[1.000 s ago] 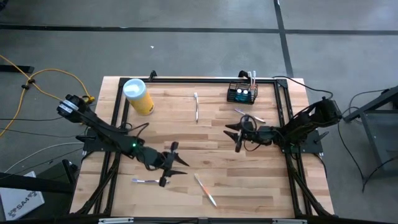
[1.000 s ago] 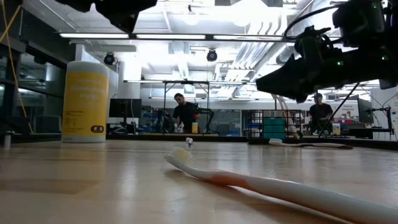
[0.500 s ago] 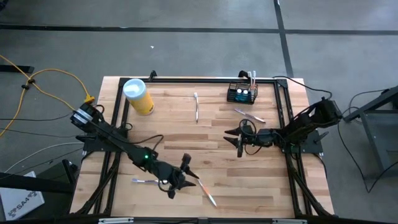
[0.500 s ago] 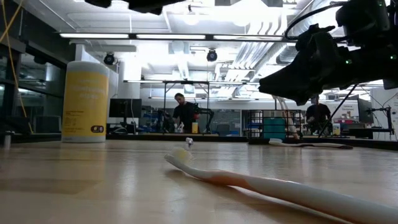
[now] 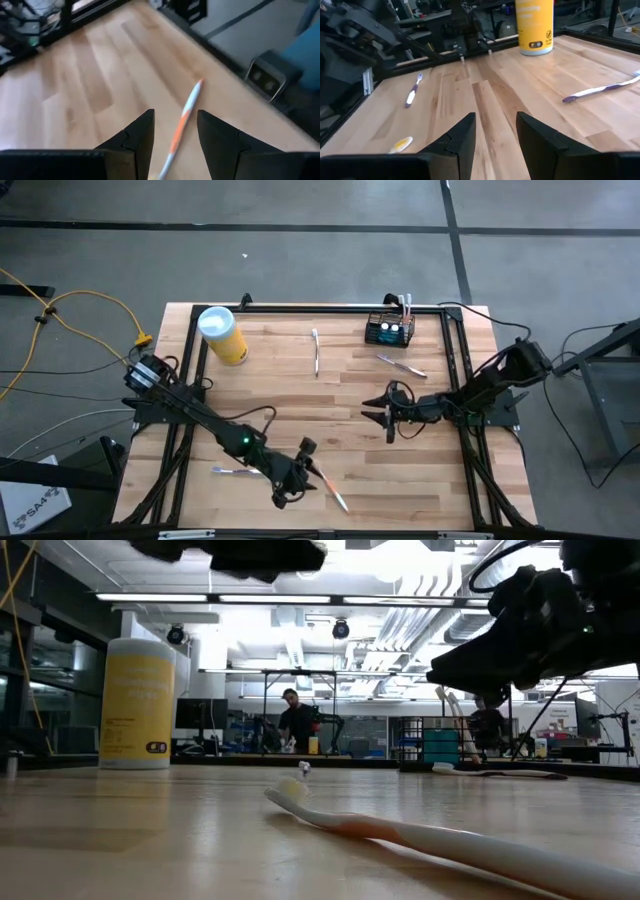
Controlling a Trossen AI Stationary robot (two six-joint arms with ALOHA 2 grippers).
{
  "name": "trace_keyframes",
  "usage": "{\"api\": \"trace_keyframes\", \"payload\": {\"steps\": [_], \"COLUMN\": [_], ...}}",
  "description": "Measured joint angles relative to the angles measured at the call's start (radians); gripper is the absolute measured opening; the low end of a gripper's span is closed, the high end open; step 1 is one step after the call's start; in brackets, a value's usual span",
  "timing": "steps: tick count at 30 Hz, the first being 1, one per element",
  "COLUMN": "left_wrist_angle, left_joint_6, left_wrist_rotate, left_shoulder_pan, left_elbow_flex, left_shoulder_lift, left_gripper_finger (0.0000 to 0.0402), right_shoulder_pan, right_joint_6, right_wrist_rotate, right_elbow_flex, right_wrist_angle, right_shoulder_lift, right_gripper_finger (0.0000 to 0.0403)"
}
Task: Pick & Place toothbrushing station
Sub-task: Put the orange toothbrush into the black wire organizer
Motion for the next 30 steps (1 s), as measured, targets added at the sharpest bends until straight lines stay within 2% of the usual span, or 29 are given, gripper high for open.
{"api": "trace_keyframes", "payload": {"steps": [6,11,21,30], "left_wrist_angle": [-0.017,-0.02,-0.02,0.03], "left_joint_6": [-0.03,0.002,0.024,0.057], "left_wrist_rotate": [0.021,0.034,0.031,0.098], "left_shoulder_pan": [-0.007,-0.007,0.021,0.059], "left_elbow_flex": [0.008,0.009,0.013,0.04], "left_shoulder_lift": [0.036,0.091,0.121,0.192], "left_gripper_finger": [0.0141,0.0141,0.0141,0.0141], "right_shoulder_pan": [0.036,0.074,0.148,0.192], "right_joint_6": [0.018,0.031,0.143,0.153], "right_wrist_rotate": [0.001,0.001,0.001,0.047], "right_elbow_flex": [0.0,0.0,0.0,0.0], "right_wrist_angle": [0.007,0.018,0.023,0.027], "right_shoulder_lift": [0.0,0.0,0.0,0.0], "right_gripper_finger": [0.0133,0.0133,0.0133,0.0133]}}
